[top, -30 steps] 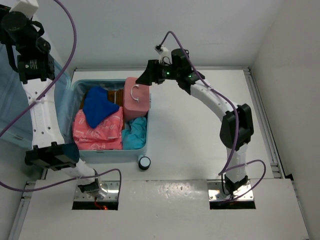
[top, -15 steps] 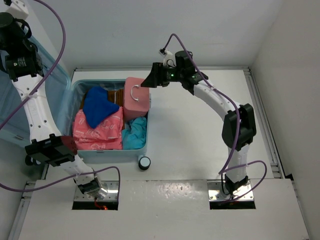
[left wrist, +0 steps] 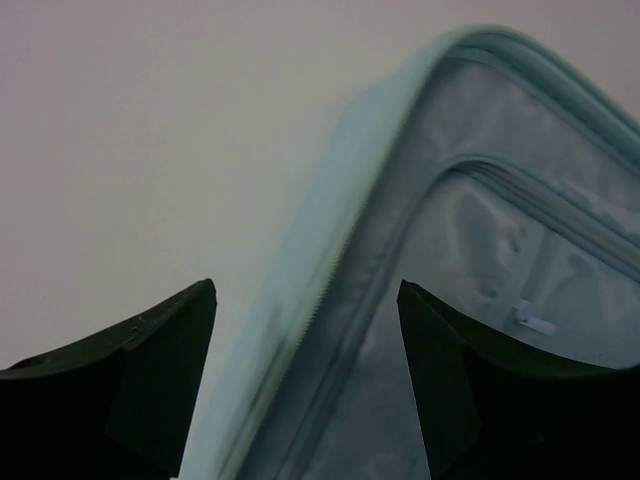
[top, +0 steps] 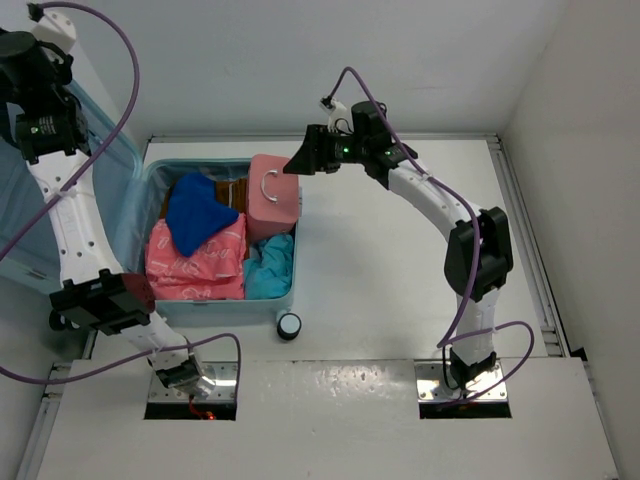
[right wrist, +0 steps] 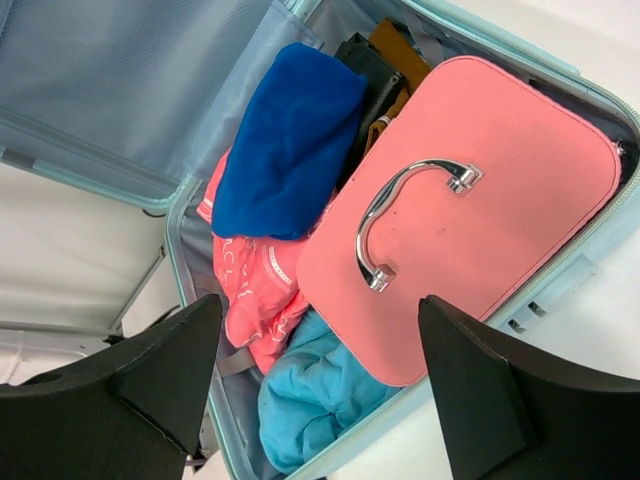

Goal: Pack the luggage

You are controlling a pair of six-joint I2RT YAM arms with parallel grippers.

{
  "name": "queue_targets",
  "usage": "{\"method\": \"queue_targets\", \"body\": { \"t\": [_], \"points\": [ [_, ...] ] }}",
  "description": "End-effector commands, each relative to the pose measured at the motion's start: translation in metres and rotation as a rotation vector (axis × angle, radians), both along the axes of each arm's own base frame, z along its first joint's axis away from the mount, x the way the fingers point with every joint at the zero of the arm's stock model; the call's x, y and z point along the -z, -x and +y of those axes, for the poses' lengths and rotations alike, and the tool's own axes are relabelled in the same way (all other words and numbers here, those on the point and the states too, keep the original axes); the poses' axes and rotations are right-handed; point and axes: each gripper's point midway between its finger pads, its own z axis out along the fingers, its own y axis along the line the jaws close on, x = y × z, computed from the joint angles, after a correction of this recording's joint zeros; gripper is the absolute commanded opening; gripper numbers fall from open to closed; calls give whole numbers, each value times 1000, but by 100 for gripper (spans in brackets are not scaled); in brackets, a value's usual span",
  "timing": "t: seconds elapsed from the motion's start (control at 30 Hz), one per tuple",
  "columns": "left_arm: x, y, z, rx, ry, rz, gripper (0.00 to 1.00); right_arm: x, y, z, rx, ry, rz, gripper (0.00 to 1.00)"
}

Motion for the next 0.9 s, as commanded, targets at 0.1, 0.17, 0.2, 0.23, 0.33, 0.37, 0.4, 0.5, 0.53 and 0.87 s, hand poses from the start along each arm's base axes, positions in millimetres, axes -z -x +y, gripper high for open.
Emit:
{"method": "queue_targets", "body": {
  "t": [0.1,0.17,0.2,0.23,0.33,0.37,0.4,0.5,0.53,0.87],
  "points": [
    [23,-17,-31,76,58,63,78,-20,8,6,-24,-20,-52,79],
    [19,-18,-29,63,54,52,78,-21,9,6,-25,-19,-58,79],
    [21,-19,-23,45,62,49,78,-16,7,5,-19,-12,-53,79],
    [18,-23,-22,45,59,40,78,-17,7,5,-19,-11,-55,79],
    [13,-16,-9,-2,54,23,77,-14,8,5,-21,-6,-52,79],
    [3,-5,1,-46,37,-6,76,-13,9,6,-22,-5,-50,79],
    [3,-5,2,-47,37,-7,76,-12,9,5,-22,-4,-48,79],
    [-4,0,2,-38,22,-22,75,-12,8,4,-20,-7,-48,79],
    [-6,2,2,-39,10,-19,75,-10,9,5,-22,-4,-39,79],
    [-12,-4,-95,224,-100,51,72,-5,11,9,-28,-2,-29,79]
  ]
}}
